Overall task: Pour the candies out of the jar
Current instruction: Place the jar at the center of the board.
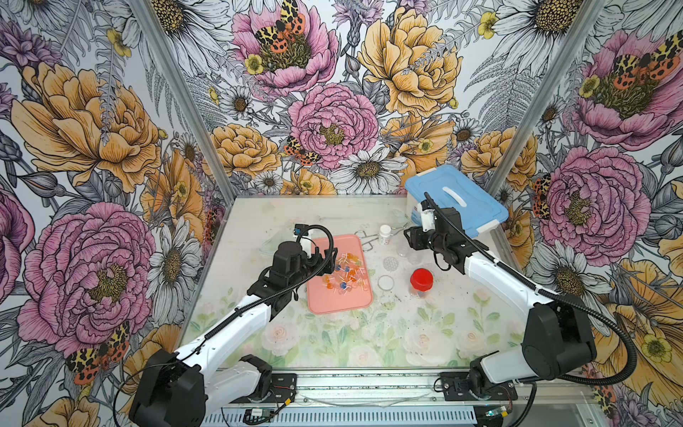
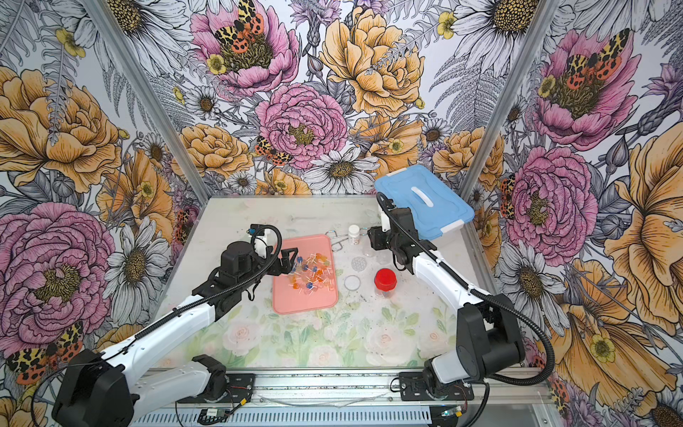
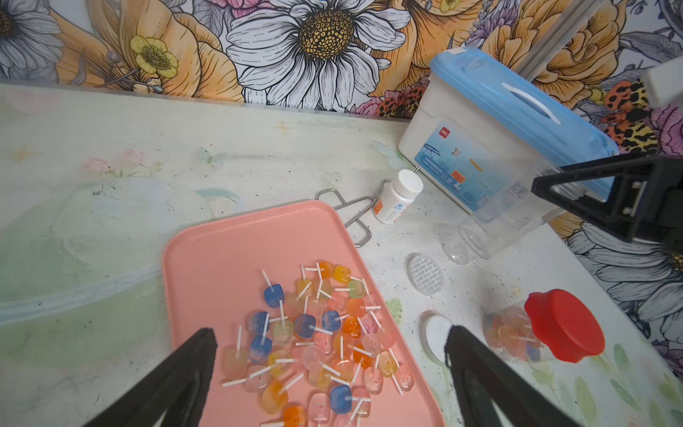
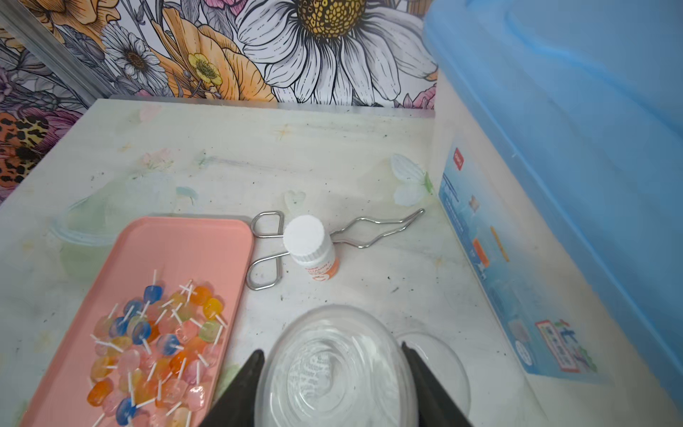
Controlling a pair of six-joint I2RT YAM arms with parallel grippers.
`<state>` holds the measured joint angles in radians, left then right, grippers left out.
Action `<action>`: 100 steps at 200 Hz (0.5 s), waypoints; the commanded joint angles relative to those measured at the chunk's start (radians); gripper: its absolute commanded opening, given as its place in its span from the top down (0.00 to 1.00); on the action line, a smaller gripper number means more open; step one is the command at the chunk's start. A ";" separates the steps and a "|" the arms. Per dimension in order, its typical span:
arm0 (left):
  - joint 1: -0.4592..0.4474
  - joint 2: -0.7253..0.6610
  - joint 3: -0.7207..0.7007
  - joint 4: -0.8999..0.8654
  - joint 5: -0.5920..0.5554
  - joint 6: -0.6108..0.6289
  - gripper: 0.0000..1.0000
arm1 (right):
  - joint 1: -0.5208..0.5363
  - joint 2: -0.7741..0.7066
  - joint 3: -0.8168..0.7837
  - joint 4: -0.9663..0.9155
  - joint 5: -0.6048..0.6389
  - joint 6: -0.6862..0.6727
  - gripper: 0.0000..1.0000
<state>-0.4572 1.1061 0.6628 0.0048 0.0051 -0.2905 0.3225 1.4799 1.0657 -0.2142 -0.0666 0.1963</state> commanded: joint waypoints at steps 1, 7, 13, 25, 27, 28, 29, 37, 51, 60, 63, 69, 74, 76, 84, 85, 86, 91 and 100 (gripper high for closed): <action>0.009 0.005 -0.006 0.054 -0.041 -0.040 0.01 | 0.057 0.055 0.075 0.004 0.129 -0.114 0.61; 0.009 0.008 -0.005 0.054 -0.038 -0.040 0.01 | 0.070 0.074 0.088 0.005 0.146 -0.130 0.60; 0.009 0.012 -0.005 0.052 -0.036 -0.043 0.01 | 0.081 0.091 0.099 0.004 0.159 -0.143 0.60; 0.009 0.012 -0.004 0.053 -0.028 -0.045 0.01 | 0.097 0.126 0.117 0.004 0.182 -0.163 0.60; 0.009 0.013 -0.006 0.052 -0.027 -0.045 0.01 | 0.098 0.131 0.119 0.005 0.186 -0.166 0.60; 0.009 0.013 -0.006 0.052 -0.027 -0.045 0.01 | 0.099 0.134 0.121 0.005 0.188 -0.166 0.60; 0.009 0.013 -0.006 0.052 -0.026 -0.045 0.01 | 0.100 0.136 0.122 0.005 0.188 -0.167 0.60; 0.009 0.012 -0.008 0.052 -0.021 -0.045 0.01 | 0.105 0.154 0.130 0.006 0.199 -0.172 0.60; 0.008 0.009 -0.012 0.053 -0.013 -0.040 0.01 | 0.110 0.177 0.137 0.008 0.223 -0.173 0.60; 0.008 0.005 -0.015 0.055 -0.011 -0.038 0.01 | 0.112 0.187 0.136 0.011 0.233 -0.174 0.60; 0.008 0.004 -0.017 0.056 -0.011 -0.039 0.01 | 0.112 0.191 0.134 0.013 0.236 -0.173 0.60; 0.008 0.001 -0.021 0.059 -0.012 -0.038 0.01 | 0.112 0.197 0.131 0.018 0.244 -0.172 0.60; 0.008 0.000 -0.023 0.064 -0.013 -0.039 0.01 | 0.112 0.203 0.129 0.022 0.248 -0.173 0.60; 0.007 -0.001 -0.024 0.065 -0.014 -0.037 0.01 | 0.112 0.205 0.129 0.024 0.250 -0.173 0.60; 0.008 -0.003 -0.028 0.071 -0.014 -0.037 0.01 | 0.112 0.216 0.123 0.036 0.252 -0.172 0.60; 0.008 -0.004 -0.029 0.072 -0.015 -0.037 0.01 | 0.112 0.217 0.122 0.038 0.254 -0.171 0.60; 0.008 -0.004 -0.029 0.072 -0.015 -0.037 0.01 | 0.112 0.218 0.122 0.040 0.254 -0.171 0.60; 0.008 -0.002 -0.031 0.073 -0.018 -0.037 0.01 | 0.112 0.224 0.118 0.049 0.257 -0.168 0.60; 0.009 0.001 -0.031 0.073 -0.021 -0.038 0.01 | 0.112 0.233 0.111 0.066 0.257 -0.163 0.60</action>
<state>-0.4549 1.1145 0.6502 0.0490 -0.0048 -0.3161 0.4351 1.6909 1.1755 -0.2077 0.1448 0.0425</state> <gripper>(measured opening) 0.986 0.547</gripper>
